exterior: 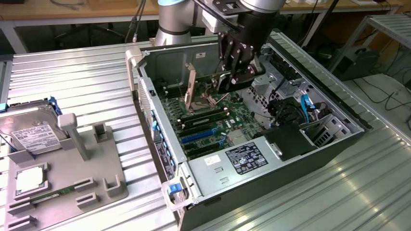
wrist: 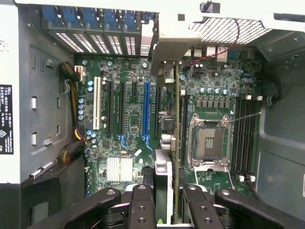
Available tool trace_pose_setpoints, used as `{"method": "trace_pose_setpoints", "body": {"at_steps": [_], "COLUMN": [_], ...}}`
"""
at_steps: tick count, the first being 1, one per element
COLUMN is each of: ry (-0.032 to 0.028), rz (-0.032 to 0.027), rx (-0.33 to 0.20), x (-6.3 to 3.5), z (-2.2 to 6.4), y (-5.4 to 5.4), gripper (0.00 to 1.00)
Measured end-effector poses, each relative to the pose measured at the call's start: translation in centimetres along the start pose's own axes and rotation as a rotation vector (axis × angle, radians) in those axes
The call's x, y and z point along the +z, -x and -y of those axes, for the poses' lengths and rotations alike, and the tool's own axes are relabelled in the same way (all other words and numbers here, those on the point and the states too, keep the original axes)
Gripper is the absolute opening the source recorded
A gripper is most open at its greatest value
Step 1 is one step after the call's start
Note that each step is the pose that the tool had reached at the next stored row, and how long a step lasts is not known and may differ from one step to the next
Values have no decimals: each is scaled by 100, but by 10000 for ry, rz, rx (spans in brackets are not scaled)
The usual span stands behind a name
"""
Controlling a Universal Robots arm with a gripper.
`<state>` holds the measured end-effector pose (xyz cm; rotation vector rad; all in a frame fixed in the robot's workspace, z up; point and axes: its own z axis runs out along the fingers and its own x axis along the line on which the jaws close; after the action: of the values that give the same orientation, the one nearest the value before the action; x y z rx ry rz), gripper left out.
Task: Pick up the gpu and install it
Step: 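Insert the gpu into the slot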
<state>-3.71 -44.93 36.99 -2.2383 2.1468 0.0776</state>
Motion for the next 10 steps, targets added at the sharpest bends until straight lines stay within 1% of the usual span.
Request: {"method": "trace_pose_setpoints", "body": {"at_steps": [10], "ry": [3], "rz": [-1], "rx": [1], "x": [40], "z": [0], "y": [-3], "gripper": [28]}}
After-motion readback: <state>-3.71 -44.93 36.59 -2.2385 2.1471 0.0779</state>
